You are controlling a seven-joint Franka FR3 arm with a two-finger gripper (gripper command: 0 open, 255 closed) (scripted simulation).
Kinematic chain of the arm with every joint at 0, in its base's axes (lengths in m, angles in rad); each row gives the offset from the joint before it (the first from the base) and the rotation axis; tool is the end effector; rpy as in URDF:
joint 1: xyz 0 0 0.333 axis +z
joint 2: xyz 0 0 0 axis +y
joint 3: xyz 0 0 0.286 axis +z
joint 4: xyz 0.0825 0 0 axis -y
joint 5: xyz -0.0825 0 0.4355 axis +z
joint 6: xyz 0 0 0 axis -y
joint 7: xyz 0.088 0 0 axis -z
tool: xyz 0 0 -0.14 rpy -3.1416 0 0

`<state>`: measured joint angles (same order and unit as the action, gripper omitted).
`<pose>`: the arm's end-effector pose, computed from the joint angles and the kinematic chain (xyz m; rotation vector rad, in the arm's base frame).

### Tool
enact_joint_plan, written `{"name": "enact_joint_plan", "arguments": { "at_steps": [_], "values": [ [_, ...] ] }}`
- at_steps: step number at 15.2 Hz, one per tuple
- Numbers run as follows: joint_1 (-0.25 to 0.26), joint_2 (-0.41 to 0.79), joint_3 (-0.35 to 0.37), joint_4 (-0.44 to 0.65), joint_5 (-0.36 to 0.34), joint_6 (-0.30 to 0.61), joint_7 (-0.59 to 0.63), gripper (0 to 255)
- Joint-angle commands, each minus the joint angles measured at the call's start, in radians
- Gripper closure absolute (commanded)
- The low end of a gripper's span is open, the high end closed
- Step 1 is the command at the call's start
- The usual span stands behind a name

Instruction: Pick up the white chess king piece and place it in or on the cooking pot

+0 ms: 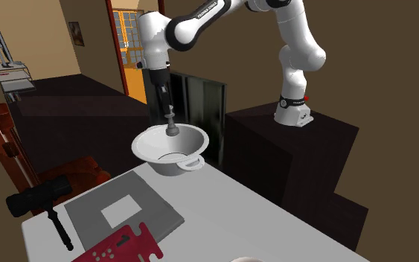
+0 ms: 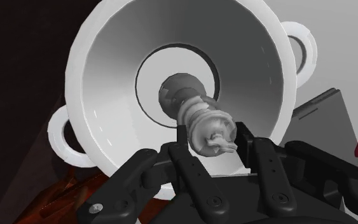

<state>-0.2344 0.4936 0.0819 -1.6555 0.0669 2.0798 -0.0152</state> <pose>0.6886 -0.1034 0.2325 -3.0262 0.2736 0.0909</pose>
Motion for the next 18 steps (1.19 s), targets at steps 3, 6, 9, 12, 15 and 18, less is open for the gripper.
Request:
{"name": "enact_joint_plan", "arguments": {
  "at_steps": [3, 6, 9, 12, 15, 18],
  "values": [
    [0.001, 0.027, 0.000, -0.012, -0.001, 0.040, -0.002, 255],
    [0.002, 0.042, -0.001, -0.019, -0.001, 0.062, -0.004, 255],
    [0.002, 0.042, -0.001, -0.019, -0.001, 0.062, -0.004, 255],
    [0.002, 0.042, -0.001, -0.019, -0.001, 0.062, -0.004, 255],
    [0.002, 0.042, -0.001, -0.019, -0.001, 0.062, -0.004, 0],
    [0.002, 0.042, -0.001, -0.019, -0.001, 0.062, -0.004, 0]
  ]
}}
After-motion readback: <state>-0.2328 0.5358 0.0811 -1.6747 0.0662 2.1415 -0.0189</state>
